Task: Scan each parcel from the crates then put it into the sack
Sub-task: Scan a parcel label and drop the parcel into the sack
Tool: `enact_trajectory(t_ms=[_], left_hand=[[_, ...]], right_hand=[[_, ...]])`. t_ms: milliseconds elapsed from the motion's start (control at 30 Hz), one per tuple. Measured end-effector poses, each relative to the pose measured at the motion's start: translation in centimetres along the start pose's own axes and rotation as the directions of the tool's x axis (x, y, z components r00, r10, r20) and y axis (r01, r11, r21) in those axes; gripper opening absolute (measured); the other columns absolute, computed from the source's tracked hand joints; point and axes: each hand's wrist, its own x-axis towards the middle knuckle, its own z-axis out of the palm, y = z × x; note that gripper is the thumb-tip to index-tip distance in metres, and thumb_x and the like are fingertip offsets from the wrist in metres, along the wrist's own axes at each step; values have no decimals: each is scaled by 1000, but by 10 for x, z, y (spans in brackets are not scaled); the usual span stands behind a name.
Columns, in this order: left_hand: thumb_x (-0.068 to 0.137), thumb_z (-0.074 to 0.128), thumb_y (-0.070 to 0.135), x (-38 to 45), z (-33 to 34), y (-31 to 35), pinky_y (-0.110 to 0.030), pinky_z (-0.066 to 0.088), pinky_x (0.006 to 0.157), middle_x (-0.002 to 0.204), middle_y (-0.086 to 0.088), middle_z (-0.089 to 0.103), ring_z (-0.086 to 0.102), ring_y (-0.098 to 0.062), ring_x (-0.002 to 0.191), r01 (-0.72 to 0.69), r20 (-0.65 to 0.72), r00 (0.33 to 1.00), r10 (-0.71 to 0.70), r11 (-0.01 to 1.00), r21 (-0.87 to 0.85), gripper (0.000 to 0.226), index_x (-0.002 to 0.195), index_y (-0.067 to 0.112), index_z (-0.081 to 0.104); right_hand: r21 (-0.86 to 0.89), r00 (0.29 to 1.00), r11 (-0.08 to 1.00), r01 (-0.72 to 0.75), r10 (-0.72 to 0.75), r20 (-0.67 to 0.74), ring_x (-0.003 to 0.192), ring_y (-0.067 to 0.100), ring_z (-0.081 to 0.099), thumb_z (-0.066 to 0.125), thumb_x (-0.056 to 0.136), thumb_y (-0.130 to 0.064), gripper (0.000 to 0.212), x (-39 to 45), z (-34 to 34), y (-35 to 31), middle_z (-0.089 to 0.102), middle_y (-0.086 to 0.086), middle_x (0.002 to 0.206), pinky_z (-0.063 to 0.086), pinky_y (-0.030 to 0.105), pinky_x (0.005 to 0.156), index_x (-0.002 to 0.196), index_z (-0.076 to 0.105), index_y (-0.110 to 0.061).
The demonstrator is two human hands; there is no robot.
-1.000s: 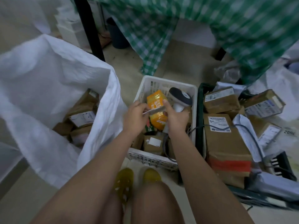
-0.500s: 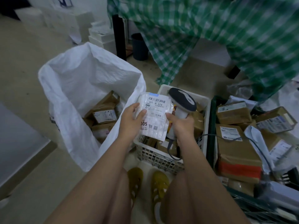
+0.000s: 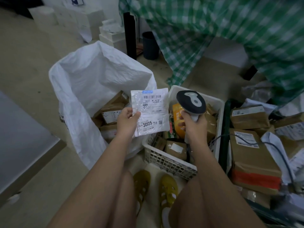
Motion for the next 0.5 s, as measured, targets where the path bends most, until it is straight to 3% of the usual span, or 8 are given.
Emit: enact_trajectory(t_ms=[133,300,500], left_hand=[[92,61,7,4,2,1,-40,54,84,93,1,67,65,-20,90,17,-40,999,-21,996,-92,16,86,21,56],[91,62,5,5,2,-1,-43,54,88,89,2,68,65,-15,82,47,-30,998,-52,988,-149,14,88,18,58],[89,65,8,10,-1,-4,-49,50,97,95,1,68,65,-21,95,86,-52,994,-94,985,-150,13,90,20,59]], right_hand=[[4,988,998,-63,62,140,47,11,50,63,88,-12,10,-16,4,-2,56,4,60,44,25,49,92,57,-6],[-70,968,998,-4,21,250,47,10,47,62,86,-14,17,-32,5,-3,51,2,55,42,24,48,76,52,-6],[-117,954,992,38,-1,300,48,18,42,61,87,-13,30,-45,1,-8,45,11,51,39,29,50,62,47,-1]])
